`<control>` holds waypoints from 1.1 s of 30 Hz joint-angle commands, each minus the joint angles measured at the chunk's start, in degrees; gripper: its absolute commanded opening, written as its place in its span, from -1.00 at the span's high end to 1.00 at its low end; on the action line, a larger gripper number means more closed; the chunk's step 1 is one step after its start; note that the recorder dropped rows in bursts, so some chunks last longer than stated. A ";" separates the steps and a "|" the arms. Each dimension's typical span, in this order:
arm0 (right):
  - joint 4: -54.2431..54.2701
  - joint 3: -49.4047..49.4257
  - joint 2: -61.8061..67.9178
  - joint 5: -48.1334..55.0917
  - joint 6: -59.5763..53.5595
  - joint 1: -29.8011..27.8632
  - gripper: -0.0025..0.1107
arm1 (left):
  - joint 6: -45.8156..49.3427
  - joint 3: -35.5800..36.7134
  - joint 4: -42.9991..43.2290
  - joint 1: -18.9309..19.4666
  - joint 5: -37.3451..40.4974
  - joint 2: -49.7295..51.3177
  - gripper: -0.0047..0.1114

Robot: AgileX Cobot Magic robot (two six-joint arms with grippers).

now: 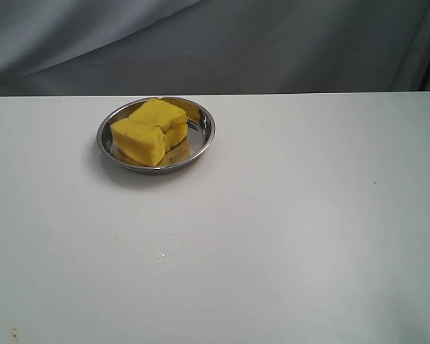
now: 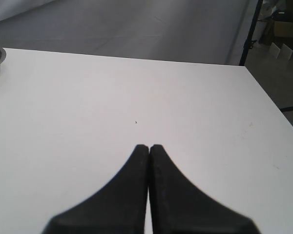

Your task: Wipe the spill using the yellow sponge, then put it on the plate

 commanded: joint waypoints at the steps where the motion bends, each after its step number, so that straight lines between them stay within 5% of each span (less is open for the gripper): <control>1: -0.38 0.22 -0.28 -0.21 0.26 0.08 0.96 | -0.50 0.77 4.56 -0.33 -0.79 -0.93 0.92; 10: -0.38 0.22 -0.28 -0.21 0.26 0.08 0.96 | -0.73 14.91 6.31 -0.22 -20.49 -0.93 0.92; 25: -0.38 0.22 -0.28 -0.21 0.26 0.08 0.96 | -0.86 21.76 7.93 -0.22 -26.10 -0.93 0.92; 33: -0.38 0.22 -0.28 -0.21 0.26 0.08 0.96 | -29.68 23.01 33.54 -0.22 -25.92 -0.93 0.92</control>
